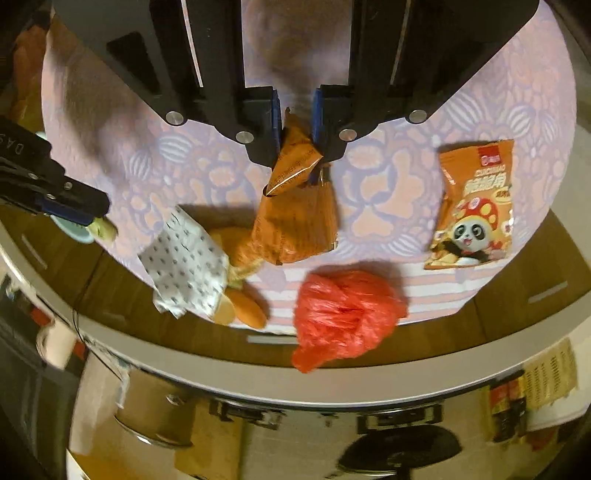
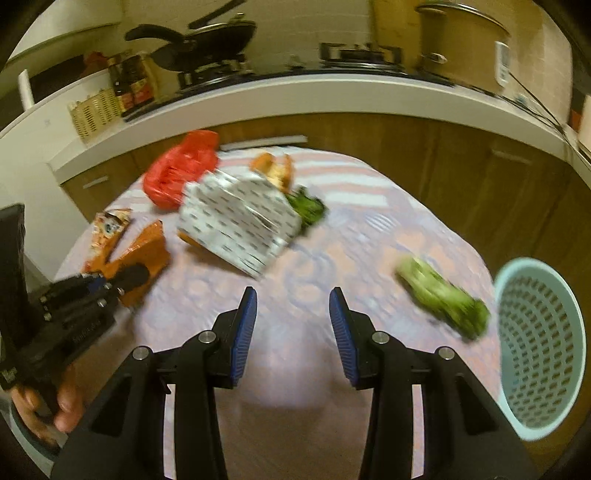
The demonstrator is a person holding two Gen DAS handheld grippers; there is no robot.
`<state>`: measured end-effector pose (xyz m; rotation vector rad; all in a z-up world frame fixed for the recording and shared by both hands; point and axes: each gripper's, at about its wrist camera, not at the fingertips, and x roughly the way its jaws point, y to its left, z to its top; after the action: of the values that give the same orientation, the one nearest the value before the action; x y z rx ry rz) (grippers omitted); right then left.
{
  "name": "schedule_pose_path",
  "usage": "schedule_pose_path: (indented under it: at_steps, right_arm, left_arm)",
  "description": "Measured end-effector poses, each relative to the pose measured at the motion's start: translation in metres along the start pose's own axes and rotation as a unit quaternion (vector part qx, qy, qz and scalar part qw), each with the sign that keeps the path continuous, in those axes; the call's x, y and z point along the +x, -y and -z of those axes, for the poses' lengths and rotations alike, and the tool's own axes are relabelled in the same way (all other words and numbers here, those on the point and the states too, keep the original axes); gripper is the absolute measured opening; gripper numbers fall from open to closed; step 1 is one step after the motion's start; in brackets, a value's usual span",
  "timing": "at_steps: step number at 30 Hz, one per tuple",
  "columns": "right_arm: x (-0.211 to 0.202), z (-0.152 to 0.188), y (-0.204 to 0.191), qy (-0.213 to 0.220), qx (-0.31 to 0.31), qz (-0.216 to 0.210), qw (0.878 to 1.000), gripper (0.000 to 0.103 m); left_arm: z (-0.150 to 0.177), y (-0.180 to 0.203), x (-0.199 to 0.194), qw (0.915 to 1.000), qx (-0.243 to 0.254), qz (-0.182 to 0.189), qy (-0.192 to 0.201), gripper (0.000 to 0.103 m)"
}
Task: Collect trash
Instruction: 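Grasp the orange snack wrapper with the left tool while the right tool grasps the polka-dot bag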
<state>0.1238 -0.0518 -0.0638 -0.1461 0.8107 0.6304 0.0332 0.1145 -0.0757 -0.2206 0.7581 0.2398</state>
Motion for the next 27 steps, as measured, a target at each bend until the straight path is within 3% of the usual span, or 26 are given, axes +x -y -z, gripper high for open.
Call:
schedule_pose_path:
  at_steps: [5,7,9,17,20,25,27]
  right_arm:
    - [0.015,-0.025,-0.012,0.004,0.004,-0.038,0.999,0.038]
    - [0.018,-0.033,-0.016,0.012,0.001,-0.041,0.999,0.043]
    - [0.022,-0.041,-0.020,0.021,-0.003,-0.037,0.999,0.058]
    - [0.060,-0.055,-0.025,-0.005,-0.032,-0.046,0.998,0.073]
    - [0.072,-0.050,-0.030,-0.023,-0.038,-0.052,0.998,0.073]
    - [0.070,-0.038,-0.033,-0.032,-0.040,-0.062,0.997,0.058]
    - [0.066,-0.031,-0.032,-0.037,-0.038,-0.064,0.997,0.042]
  left_arm:
    - [-0.002,-0.005,-0.005,0.9996,-0.019,-0.004,0.021,0.011]
    - [-0.001,-0.005,-0.007,0.9995,-0.020,-0.005,0.025,0.011]
    - [-0.001,-0.007,-0.008,0.9994,-0.021,-0.005,0.027,0.011]
    - [-0.002,-0.015,-0.007,0.9990,-0.036,0.012,0.025,0.011]
    - [-0.001,-0.013,-0.007,0.9992,-0.030,0.011,0.025,0.011]
    - [-0.002,-0.014,-0.006,0.9991,-0.033,0.016,0.023,0.011]
    - [-0.003,-0.015,-0.005,0.9990,-0.034,0.016,0.023,0.011]
